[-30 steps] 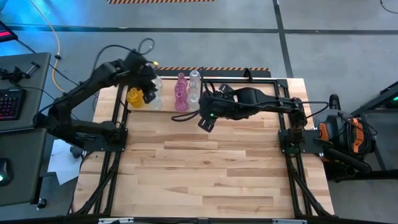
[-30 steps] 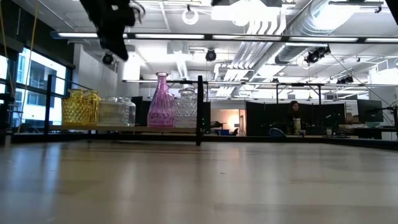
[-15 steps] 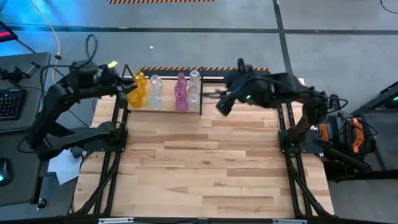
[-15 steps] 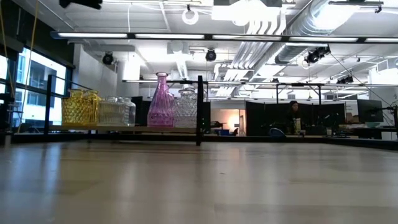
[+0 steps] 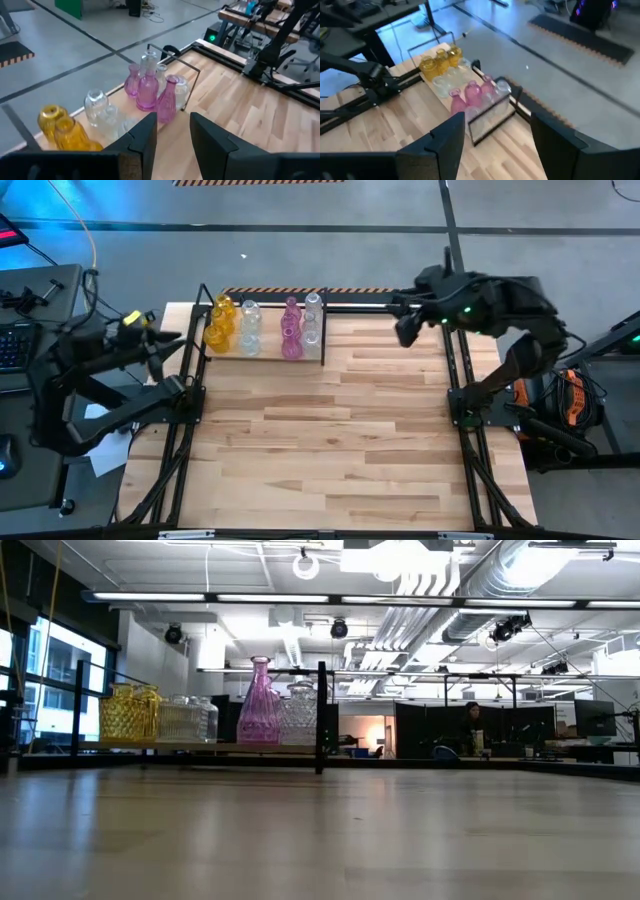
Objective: Sort vases onto shelf
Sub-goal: Return to Home Position
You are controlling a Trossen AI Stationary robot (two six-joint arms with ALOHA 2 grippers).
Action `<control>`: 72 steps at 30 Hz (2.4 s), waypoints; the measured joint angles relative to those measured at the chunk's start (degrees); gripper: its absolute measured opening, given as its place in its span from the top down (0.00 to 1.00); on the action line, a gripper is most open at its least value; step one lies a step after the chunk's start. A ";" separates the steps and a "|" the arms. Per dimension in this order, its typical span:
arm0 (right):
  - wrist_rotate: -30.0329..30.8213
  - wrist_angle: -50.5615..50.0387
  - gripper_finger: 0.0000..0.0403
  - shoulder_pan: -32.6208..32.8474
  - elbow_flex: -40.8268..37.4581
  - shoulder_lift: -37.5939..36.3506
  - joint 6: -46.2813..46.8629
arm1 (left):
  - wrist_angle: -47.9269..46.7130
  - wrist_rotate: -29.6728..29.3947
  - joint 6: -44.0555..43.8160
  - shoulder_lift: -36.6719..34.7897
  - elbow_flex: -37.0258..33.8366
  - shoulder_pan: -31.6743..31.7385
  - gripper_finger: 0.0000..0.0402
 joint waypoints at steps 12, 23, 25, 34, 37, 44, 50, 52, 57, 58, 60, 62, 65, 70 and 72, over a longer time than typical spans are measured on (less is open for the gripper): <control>-1.28 -4.28 0.48 1.35 -4.30 -3.18 2.15 | -7.02 2.53 -4.15 -17.38 -8.20 0.00 0.74; 0.34 19.05 0.48 4.52 -31.85 -13.02 5.27 | -9.38 6.44 2.12 -22.34 -8.67 0.51 0.74; 1.15 22.69 0.48 6.60 -35.32 -13.89 6.62 | -9.42 5.96 2.87 -22.34 -8.50 0.73 0.74; -3.73 24.22 0.48 12.65 -39.68 -13.83 11.85 | -12.54 3.17 -5.06 -22.34 -8.14 0.76 0.74; -3.67 24.50 0.48 14.04 -39.85 -13.99 11.56 | -14.42 3.17 -5.21 -22.34 -8.16 0.81 0.74; -0.06 28.26 0.48 14.94 -44.51 -20.16 7.23 | -17.58 3.15 -3.15 -22.34 -8.19 0.81 0.74; -5.97 41.95 0.48 10.02 -63.79 -35.15 4.89 | -17.02 3.12 -0.65 -22.34 -8.19 0.81 0.74; -9.82 47.45 0.48 7.91 -70.82 -40.94 4.58 | -16.84 3.12 -0.44 -22.34 -8.19 0.81 0.74; -21.24 64.21 0.48 3.85 -85.95 -52.82 2.31 | -15.76 3.02 -0.34 -22.34 -8.19 0.81 0.74; -24.64 67.80 0.48 3.18 -88.84 -54.86 1.90 | -15.63 3.02 -0.24 -22.34 -8.19 0.81 0.74; -30.98 75.17 0.48 2.08 -94.34 -58.23 0.86 | -15.20 2.99 0.23 -22.34 -8.19 0.81 0.74; -36.25 81.67 0.48 1.20 -99.86 -61.24 0.43 | -14.45 2.99 0.43 -22.34 -8.19 0.81 0.74; -41.13 88.99 0.48 -0.32 -106.92 -64.98 -0.56 | -13.30 2.99 0.50 -22.34 -8.19 0.81 0.74; -44.52 97.32 0.48 -1.87 -116.43 -70.16 -2.80 | -12.40 3.02 3.35 -22.34 -8.34 0.81 0.74; -45.24 100.04 0.48 -1.87 -119.51 -71.97 -3.96 | -11.76 3.04 3.34 -22.34 -9.06 0.81 0.74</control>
